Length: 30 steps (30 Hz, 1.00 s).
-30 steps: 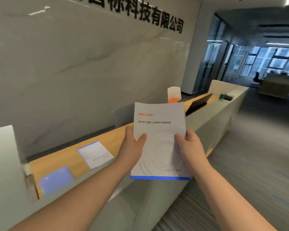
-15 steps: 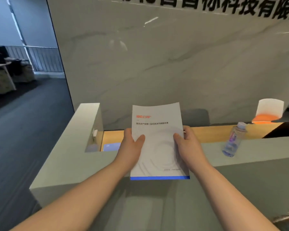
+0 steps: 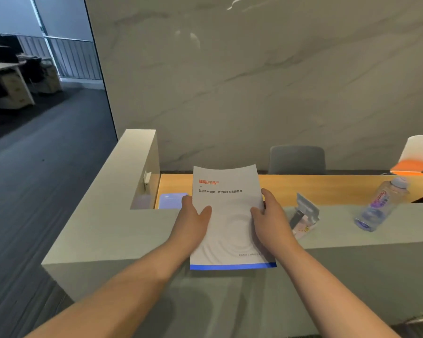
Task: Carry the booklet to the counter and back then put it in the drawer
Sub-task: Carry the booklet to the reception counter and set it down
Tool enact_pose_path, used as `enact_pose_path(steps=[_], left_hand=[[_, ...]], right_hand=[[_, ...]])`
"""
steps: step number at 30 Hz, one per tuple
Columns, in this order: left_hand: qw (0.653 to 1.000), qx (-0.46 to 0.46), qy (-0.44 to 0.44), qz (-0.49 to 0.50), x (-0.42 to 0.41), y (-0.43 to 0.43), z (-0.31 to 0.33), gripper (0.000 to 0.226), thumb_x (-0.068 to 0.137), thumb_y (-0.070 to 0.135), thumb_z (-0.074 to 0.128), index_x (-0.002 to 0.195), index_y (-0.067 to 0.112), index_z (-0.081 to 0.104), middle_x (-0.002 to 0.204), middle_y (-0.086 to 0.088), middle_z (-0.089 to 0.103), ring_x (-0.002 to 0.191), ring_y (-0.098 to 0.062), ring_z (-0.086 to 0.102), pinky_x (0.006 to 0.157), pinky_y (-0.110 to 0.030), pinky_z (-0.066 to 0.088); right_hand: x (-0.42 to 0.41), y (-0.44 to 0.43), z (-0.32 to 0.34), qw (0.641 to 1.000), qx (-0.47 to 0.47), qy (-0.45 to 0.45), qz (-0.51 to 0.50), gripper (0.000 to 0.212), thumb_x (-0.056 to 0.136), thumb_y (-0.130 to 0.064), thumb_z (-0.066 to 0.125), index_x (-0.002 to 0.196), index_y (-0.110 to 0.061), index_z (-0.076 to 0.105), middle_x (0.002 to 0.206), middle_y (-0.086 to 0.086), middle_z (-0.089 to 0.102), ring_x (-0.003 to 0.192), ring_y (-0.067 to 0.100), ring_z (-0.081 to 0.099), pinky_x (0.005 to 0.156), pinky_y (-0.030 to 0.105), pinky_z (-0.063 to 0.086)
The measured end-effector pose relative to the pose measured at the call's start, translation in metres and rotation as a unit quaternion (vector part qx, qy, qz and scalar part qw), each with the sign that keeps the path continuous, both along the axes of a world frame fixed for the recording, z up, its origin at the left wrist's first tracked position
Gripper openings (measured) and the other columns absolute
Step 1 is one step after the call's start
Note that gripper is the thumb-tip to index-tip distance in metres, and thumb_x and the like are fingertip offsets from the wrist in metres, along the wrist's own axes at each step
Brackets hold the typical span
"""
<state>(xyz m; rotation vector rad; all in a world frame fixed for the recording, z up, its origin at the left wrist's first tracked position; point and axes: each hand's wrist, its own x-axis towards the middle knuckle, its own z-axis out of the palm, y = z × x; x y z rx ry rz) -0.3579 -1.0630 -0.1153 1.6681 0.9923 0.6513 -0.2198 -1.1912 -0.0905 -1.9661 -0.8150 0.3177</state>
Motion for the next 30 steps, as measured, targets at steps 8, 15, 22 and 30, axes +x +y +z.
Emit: enact_pose_path(steps=[8, 15, 22, 30], left_hand=[[0.995, -0.026, 0.092, -0.008, 0.008, 0.007, -0.034, 0.034, 0.101, 0.022, 0.056, 0.127, 0.006, 0.042, 0.128, -0.009, 0.063, 0.114, -0.029, 0.063, 0.084, -0.031, 0.046], [0.977, 0.031, 0.209, -0.019, 0.009, 0.0, -0.036, 0.033, 0.101, 0.028, 0.055, 0.121, 0.004, 0.043, 0.124, -0.012, 0.063, 0.112, -0.03, 0.063, 0.077, -0.029, 0.042], [0.925, 0.134, 0.354, -0.027, 0.012, -0.013, -0.035, 0.039, 0.102, 0.04, 0.047, 0.123, 0.007, 0.045, 0.125, -0.01, 0.06, 0.113, -0.028, 0.062, 0.085, -0.036, 0.048], [0.843, 0.242, 0.481, -0.012, 0.017, -0.02, -0.047, 0.059, 0.102, 0.055, 0.035, 0.135, 0.007, 0.044, 0.129, -0.009, 0.046, 0.113, -0.024, 0.054, 0.08, -0.034, 0.046]], right_hand=[[0.006, 0.011, -0.04, 0.995, -0.096, -0.017, -0.003, 0.035, 0.096, 0.0, 0.048, 0.126, -0.014, 0.059, 0.122, 0.009, 0.069, 0.102, 0.024, 0.061, 0.082, 0.032, 0.044], [0.013, 0.013, -0.054, 0.986, -0.163, -0.043, 0.021, 0.027, 0.099, -0.003, 0.048, 0.124, -0.008, 0.056, 0.121, 0.018, 0.064, 0.108, 0.036, 0.061, 0.078, 0.033, 0.04], [0.02, 0.009, -0.06, 0.969, -0.228, -0.081, 0.05, 0.029, 0.105, -0.009, 0.044, 0.133, -0.004, 0.046, 0.112, 0.013, 0.052, 0.085, 0.025, 0.05, 0.072, 0.03, 0.035], [0.02, 0.004, -0.068, 0.892, -0.368, -0.25, 0.078, 0.055, 0.109, -0.024, 0.041, 0.155, 0.0, 0.025, 0.152, 0.015, 0.04, 0.117, 0.028, 0.065, 0.069, 0.034, 0.048]])
